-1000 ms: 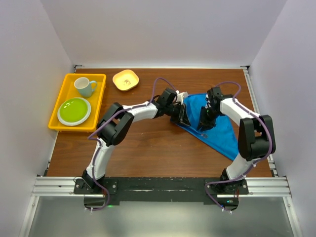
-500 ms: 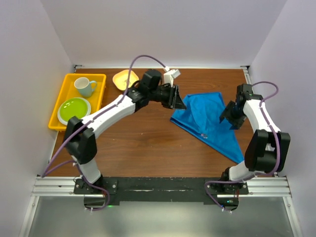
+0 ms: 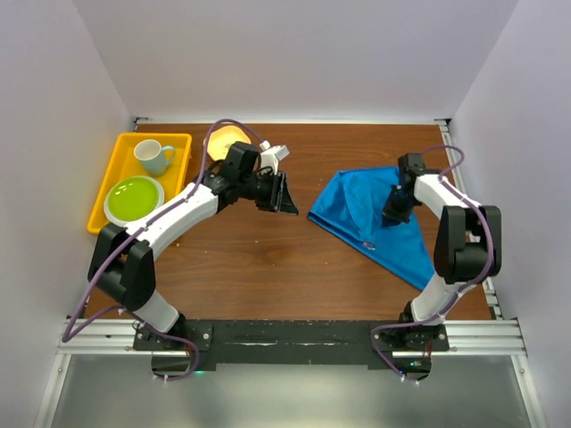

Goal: Fold the napkin, place the utensils inside, and roll it up
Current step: Fold the napkin

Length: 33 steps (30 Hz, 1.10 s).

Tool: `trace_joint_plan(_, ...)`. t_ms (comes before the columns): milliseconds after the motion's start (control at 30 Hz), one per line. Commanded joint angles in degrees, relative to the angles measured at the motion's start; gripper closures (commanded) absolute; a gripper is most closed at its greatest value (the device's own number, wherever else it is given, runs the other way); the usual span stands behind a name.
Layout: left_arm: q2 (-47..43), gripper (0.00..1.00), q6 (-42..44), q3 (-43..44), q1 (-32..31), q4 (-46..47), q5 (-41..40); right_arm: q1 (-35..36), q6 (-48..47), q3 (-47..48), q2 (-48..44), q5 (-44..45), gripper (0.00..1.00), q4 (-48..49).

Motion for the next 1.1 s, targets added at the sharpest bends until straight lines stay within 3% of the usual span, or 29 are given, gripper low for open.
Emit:
trace_joint_plan(0,-3.2,0.67,2.3,-1.3,0.9,0.4,2.0,4.2,3.1,2.1,3.4,-0.2,1.0,4.4)
trace_joint_plan(533,-3.6,0.67,2.9,-3.0,4.1,0.6,4.5,12.5,6.1,7.2,13.3,-0.6,1.0,6.4)
trace_joint_plan(833,-3.0,0.67,2.7,-3.2,5.3,1.2,5.0,18.2,8.2,22.0,18.2,-1.1,1.0,-1.3)
trace_joint_plan(900,-3.1,0.67,2.9,-2.8,5.3,0.9,4.2,17.6,8.2,24.4,16.8,2.4,0.92,-5.9)
trace_joint_plan(967,-3.8,0.67,3.0,-2.8,5.3,0.9,3.8,16.6,9.9,22.8,11.1,3.3,0.73,-10.7)
trace_joint_plan(1067,-4.8,0.67,2.4,-3.3,5.3,1.7,3.4,12.7,14.0,12.1,-1.0,1.4,0.51,-12.1)
